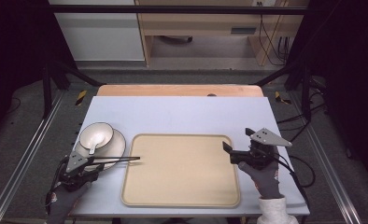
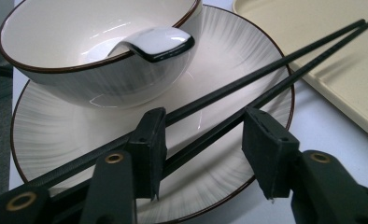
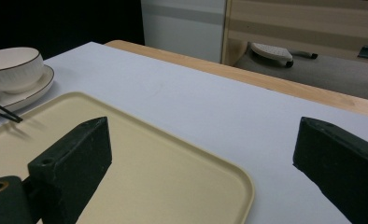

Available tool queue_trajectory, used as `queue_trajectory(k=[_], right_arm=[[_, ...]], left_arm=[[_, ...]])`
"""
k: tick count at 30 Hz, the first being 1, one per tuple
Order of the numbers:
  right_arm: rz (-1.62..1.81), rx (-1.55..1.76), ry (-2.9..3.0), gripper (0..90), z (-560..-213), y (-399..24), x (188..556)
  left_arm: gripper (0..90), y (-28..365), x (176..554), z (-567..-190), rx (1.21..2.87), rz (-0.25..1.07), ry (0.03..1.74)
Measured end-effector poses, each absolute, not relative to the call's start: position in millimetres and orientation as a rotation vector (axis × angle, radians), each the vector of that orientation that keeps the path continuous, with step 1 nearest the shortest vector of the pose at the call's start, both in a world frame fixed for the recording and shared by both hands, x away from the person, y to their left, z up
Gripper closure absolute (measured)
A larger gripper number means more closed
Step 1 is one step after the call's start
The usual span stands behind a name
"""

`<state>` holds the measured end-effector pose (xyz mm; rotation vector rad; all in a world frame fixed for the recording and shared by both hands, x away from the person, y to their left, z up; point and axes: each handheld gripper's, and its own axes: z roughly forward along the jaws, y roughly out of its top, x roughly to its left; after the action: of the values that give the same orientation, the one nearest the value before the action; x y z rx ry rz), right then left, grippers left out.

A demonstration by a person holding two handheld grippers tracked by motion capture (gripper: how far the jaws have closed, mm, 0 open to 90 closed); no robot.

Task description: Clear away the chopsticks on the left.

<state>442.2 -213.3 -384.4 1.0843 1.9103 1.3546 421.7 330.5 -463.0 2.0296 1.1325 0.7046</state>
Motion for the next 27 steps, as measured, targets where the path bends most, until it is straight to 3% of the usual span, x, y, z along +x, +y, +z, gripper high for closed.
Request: queue_trajectory(k=[10, 27], right_arm=[[1.349, 1.087, 1.91, 4.4, -384.5, -213.5, 442.4], [1.34, 1.09, 1.915, 3.9, -385.4, -212.9, 443.3]], left_arm=[[67.0, 327.5, 421.8, -461.9, 2.048, 0.664, 1.129], [84.0, 320.7, 421.1, -458.5, 2.063, 0.601, 1.123]])
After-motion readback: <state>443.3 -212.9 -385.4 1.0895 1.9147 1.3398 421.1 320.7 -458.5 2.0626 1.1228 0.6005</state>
